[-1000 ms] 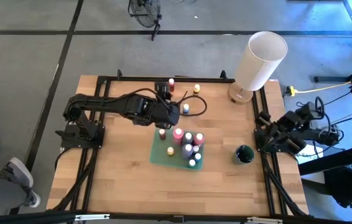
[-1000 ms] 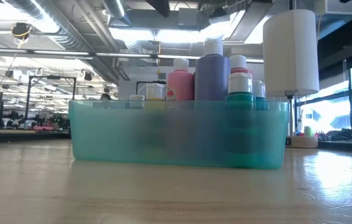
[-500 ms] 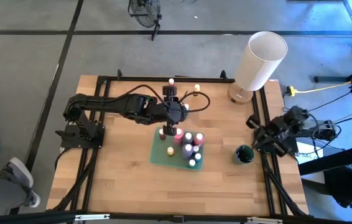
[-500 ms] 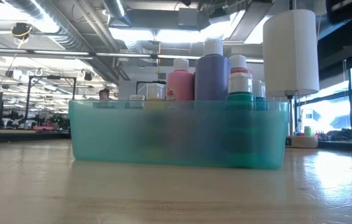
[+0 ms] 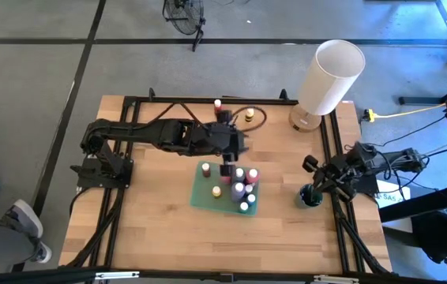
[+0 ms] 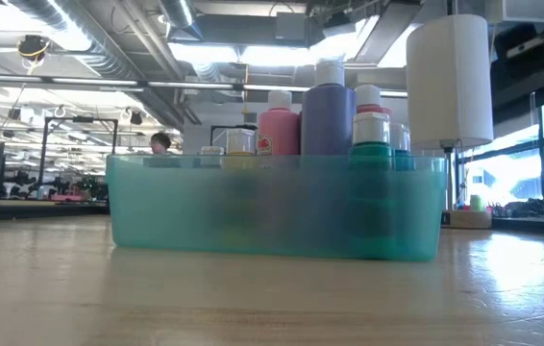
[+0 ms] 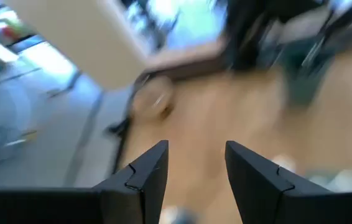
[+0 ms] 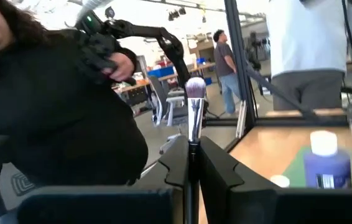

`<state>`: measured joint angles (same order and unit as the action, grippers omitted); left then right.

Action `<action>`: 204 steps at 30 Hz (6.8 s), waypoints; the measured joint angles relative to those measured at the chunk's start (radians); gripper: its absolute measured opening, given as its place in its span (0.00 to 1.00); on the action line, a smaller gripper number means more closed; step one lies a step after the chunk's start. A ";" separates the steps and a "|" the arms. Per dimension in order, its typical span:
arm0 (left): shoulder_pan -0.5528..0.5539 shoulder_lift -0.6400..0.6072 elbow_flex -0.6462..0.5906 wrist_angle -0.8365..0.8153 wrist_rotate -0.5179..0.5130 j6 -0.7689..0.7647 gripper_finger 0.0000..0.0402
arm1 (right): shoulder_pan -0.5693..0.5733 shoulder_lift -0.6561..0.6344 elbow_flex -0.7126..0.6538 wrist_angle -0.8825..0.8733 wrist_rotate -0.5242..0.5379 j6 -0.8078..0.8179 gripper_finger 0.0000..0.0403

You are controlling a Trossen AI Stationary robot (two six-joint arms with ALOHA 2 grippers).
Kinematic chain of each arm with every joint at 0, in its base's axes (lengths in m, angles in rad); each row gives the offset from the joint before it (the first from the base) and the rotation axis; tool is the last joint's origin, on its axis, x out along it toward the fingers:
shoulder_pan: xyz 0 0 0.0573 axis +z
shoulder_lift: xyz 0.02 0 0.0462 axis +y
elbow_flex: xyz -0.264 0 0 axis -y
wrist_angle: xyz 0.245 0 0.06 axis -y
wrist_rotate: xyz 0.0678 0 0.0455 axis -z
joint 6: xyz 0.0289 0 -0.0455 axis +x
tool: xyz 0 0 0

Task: Pick & Place Paint Supplies
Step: Put the black eyeshadow brush into the green cup, then put the small red paint bottle into the light green bin

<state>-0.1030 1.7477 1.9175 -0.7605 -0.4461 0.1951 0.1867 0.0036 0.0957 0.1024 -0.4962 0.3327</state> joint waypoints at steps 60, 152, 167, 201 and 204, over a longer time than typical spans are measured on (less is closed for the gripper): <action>0.033 0.062 0.000 0.474 0.344 -0.157 0.39 | 0.031 0.000 0.072 -0.496 0.126 0.166 0.11; 0.007 0.061 0.000 0.344 0.334 -0.163 0.39 | 0.031 0.001 0.072 0.114 -0.066 0.363 0.44; 0.007 0.061 0.000 0.345 0.334 -0.162 0.39 | 0.031 0.001 0.072 0.115 -0.066 0.359 0.44; 0.007 0.061 0.000 0.306 0.333 -0.148 0.39 | 0.031 0.001 0.072 0.115 -0.067 0.359 0.44; 0.007 0.061 0.000 0.307 0.333 -0.148 0.39 | 0.031 0.001 0.072 0.115 -0.067 0.359 0.44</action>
<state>-0.0963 1.8088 1.9179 -0.4535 -0.1131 0.0475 0.2178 0.0044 0.1677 0.2173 -0.5629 0.6918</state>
